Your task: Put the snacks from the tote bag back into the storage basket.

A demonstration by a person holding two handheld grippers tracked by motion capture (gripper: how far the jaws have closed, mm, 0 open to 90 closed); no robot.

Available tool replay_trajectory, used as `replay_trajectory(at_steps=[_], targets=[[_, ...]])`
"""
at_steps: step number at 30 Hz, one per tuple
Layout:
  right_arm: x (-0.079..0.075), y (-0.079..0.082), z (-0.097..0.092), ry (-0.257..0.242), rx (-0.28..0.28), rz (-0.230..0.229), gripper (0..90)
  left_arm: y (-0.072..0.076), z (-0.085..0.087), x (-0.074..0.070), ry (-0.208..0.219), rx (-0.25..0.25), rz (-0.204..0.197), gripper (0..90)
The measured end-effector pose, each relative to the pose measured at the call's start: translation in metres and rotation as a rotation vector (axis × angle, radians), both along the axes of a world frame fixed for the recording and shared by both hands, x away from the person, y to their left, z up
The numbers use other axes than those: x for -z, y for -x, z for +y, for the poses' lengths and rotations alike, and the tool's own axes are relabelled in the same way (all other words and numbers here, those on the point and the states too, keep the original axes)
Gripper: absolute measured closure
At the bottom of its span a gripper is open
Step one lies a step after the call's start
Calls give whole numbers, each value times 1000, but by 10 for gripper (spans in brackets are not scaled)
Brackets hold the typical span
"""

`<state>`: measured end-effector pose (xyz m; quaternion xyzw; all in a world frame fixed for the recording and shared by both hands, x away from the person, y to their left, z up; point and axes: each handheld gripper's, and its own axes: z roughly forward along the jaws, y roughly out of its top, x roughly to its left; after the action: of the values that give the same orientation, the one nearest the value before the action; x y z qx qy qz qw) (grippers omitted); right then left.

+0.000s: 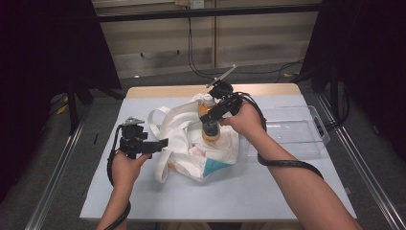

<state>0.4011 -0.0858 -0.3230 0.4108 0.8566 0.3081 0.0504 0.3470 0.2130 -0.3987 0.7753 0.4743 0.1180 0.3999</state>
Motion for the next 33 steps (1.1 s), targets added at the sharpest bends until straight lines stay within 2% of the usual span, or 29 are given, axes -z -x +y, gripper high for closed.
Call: replay_trajectory(at_steps=[4, 5, 9, 16, 18, 33], targets=[[-1, 1, -3, 2, 2, 6, 305, 0, -1, 1, 9, -8, 0, 100], [-2, 1, -5, 3, 1, 8, 306, 0, 0, 0, -7, 6, 2, 100], [-4, 2, -7, 4, 2, 12, 306, 0, -1, 1, 2, 0, -1, 100], [-9, 3, -11, 13, -3, 23, 306, 0, -3, 1, -9, 10, 2, 100], [-10, 2, -13, 4, -1, 28, 307, 0, -3, 1, -9, 10, 2, 100], [-21, 1, -18, 22, -6, 56, 308, 0, -4, 1, 3, 9, 1, 100]])
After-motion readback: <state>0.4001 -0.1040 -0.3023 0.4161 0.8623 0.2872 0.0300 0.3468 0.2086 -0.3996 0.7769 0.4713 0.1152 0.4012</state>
